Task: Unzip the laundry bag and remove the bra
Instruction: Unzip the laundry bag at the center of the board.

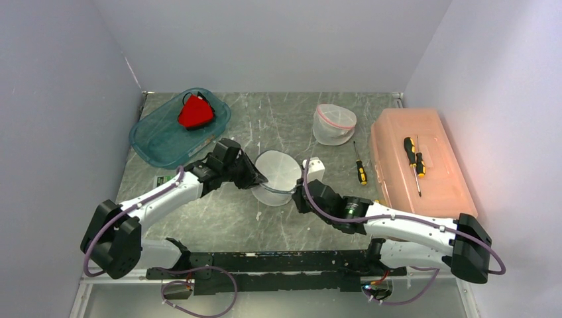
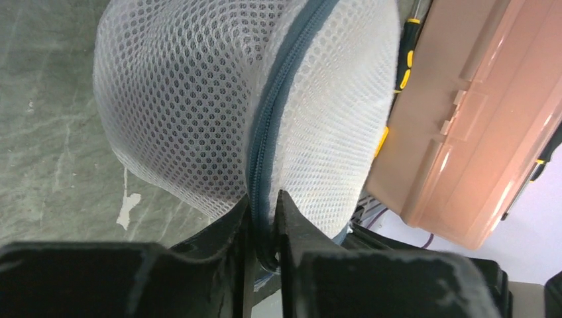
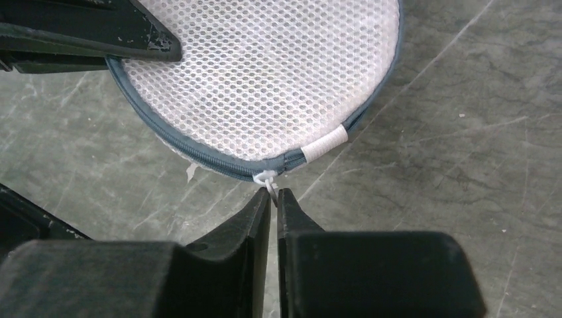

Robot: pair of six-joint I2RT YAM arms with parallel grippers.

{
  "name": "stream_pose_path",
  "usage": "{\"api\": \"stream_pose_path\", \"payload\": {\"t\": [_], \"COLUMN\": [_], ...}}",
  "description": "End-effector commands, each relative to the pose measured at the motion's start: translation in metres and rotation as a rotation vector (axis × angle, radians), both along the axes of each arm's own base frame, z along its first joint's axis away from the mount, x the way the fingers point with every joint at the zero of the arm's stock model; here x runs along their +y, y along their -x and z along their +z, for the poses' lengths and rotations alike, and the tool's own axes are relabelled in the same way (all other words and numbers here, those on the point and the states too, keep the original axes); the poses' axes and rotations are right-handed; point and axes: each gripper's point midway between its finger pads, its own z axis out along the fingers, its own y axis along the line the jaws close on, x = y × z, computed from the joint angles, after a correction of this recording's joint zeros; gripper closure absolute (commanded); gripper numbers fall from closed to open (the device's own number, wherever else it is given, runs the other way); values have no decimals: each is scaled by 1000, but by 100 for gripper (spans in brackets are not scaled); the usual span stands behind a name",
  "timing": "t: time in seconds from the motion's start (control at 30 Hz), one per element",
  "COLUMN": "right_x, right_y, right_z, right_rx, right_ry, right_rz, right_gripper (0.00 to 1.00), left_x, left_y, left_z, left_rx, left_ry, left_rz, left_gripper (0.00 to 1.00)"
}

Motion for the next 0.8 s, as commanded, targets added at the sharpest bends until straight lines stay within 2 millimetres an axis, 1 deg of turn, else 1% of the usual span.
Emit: {"api": "stream_pose_path", "payload": {"t": [0.0, 0.07, 0.13, 0.17, 0.23, 0.3, 0.37, 0.43, 0.5, 0.57, 0.63, 0.7, 0.77], "right_x": [1, 5, 7, 8, 7, 3, -3, -14, -21, -25, -24, -15, -1], "right_y": [1, 6, 9, 11, 13, 12, 9, 1, -5, -10, -13, -17, -21], "right_z": [12, 20, 29, 34, 47, 60, 72, 81, 83, 82, 77, 85, 90], "right_rx": [-32, -35, -35, -34, -43, -62, -91, -131, -153, -153, -134, -133, -131], "right_ry": [-35, -62, -76, -81, -84, -89, -94, -89, -98, -137, -190, -242, -207], "right_rz": [37, 73, 98, 112, 125, 119, 94, 43, 6, -15, 0, 43, 97], "right_gripper": [73, 51, 36, 31, 24, 12, 11, 12, 12, 13, 14, 17, 21], "left_x": [4, 3, 2, 2, 3, 8, 21, 39, 54, 61, 71, 80, 88], "left_y": [-3, -2, -1, 0, 3, 7, 8, 6, -2, -10, -24, -33, -38], "left_z": [7, 11, 18, 22, 29, 37, 44, 50, 63, 73, 76, 71, 65], "left_rx": [-45, -51, -65, -71, -79, -95, -130, -172, -246, -320, -366, -336, -294], "left_ry": [8, 13, 24, 27, 20, -6, -75, -165, -240, -303, -390, -443, -459], "left_rz": [-8, -14, -27, -31, -48, -68, -67, -51, -40, -72, -86, -75, -48], "left_gripper": [71, 54, 37, 30, 20, 17, 16, 13, 14, 15, 16, 18, 19]}}
